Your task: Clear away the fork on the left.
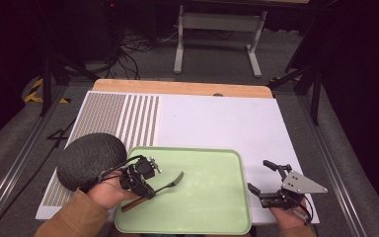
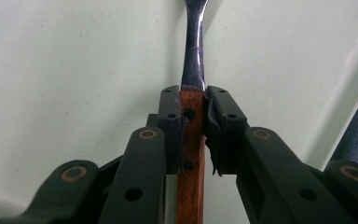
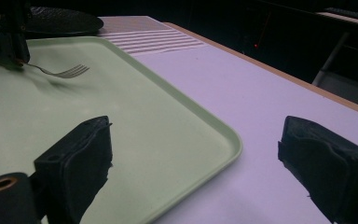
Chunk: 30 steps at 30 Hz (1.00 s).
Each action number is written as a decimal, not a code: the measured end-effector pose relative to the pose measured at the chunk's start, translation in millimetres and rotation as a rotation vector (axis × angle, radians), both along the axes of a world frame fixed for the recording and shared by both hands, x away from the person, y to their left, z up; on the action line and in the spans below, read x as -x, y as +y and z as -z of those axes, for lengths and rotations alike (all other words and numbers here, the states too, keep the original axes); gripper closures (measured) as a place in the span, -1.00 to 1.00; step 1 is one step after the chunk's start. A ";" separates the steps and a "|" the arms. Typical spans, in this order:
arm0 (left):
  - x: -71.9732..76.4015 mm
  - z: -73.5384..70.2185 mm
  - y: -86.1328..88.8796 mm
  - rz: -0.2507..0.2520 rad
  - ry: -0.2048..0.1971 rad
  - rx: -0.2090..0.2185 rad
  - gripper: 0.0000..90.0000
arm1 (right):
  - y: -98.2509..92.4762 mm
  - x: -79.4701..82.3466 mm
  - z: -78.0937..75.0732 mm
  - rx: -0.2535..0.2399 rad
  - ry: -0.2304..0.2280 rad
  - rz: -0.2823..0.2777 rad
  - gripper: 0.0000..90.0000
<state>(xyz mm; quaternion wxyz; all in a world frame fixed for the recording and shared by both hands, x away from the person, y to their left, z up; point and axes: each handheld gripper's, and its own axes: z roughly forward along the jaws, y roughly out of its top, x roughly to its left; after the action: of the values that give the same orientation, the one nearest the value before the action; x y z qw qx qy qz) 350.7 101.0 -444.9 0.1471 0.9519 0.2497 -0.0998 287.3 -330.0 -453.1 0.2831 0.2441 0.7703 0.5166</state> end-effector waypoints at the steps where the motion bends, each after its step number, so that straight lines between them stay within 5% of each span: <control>1: 0.0 0.4 0.0 0.000 0.001 -0.002 0.71 | 0.1 0.0 0.1 -0.001 -0.001 0.000 -0.78; 8: 1.2 2.0 -0.9 0.015 -0.011 -0.010 0.69 | 0.2 0.0 -0.1 0.001 -0.002 0.000 -0.78; 16: 2.4 -4.8 -1.3 0.022 -0.028 0.044 0.45 | -0.1 0.0 0.0 -0.002 -0.002 0.001 -0.78; 23: 4.5 -15.3 -9.0 0.060 -0.089 0.086 0.99 | -0.2 0.1 -0.1 -0.003 -0.002 0.001 -0.78; 30: 8.0 -12.1 -23.3 0.126 -0.119 0.091 1.00 | -0.9 -0.1 0.0 -0.005 -0.002 0.001 -0.78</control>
<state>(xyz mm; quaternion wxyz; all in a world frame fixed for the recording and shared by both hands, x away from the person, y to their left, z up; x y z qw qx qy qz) 342.7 77.7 -432.8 0.1980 0.9623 0.1754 -0.0635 287.4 -330.8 -453.1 0.2836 0.2447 0.7684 0.5188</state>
